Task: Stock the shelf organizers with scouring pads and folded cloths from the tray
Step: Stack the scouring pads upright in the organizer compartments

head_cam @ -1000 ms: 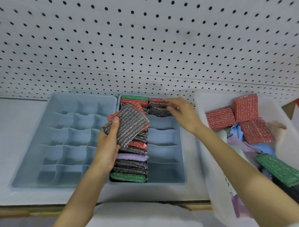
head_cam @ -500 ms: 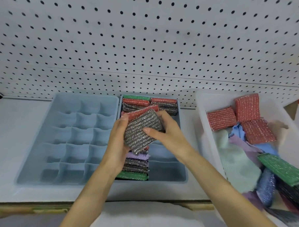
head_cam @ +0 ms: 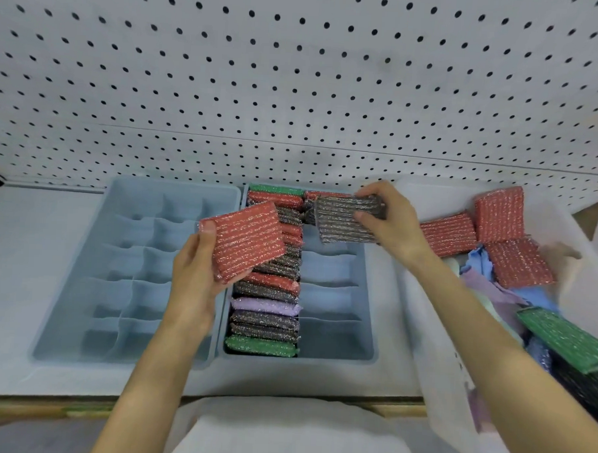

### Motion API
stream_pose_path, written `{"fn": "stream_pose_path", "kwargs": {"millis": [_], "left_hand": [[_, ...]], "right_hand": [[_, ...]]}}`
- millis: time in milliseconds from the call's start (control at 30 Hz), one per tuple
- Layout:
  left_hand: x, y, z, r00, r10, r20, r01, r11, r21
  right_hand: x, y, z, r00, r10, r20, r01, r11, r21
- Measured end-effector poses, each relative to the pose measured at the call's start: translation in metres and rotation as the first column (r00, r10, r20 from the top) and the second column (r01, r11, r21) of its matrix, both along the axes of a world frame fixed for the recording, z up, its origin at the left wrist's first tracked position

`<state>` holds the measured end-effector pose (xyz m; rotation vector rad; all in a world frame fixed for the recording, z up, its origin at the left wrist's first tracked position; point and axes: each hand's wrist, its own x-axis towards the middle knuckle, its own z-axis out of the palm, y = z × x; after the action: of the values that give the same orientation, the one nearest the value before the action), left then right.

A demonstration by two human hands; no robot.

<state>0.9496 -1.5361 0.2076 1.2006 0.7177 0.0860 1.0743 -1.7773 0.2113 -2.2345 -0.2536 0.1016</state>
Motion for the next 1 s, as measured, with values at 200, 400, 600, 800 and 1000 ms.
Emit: {"fn": "stream_pose_path", "kwargs": {"millis": [200, 400, 600, 800, 1000], "left_hand": [[-0.005, 0.001, -0.003, 1.000, 0.012, -0.004, -0.012, 1.000, 0.000], [-0.009, 0.001, -0.008, 0.999, 0.036, -0.033, -0.036, 0.999, -0.008], [-0.004, -0.008, -0.007, 0.999, 0.007, -0.039, -0.008, 1.000, -0.027], [-0.003, -0.015, -0.006, 1.000, -0.018, -0.024, 0.019, 1.000, 0.012], [-0.010, -0.017, -0.003, 1.000, -0.015, -0.010, 0.015, 0.999, 0.048]], "right_hand": [[0.012, 0.014, -0.026, 0.978, 0.162, 0.131, -0.115, 0.943, -0.311], [0.016, 0.016, -0.030, 0.981, 0.156, 0.113, -0.136, 0.976, -0.172], [0.023, 0.014, -0.046, 0.981, 0.167, 0.096, -0.133, 0.948, -0.290], [0.018, 0.015, -0.053, 0.883, 0.395, 0.253, -0.210, 0.816, -0.538], [0.015, 0.014, -0.048, 0.879, 0.365, 0.308, -0.150, 0.823, -0.548]]}}
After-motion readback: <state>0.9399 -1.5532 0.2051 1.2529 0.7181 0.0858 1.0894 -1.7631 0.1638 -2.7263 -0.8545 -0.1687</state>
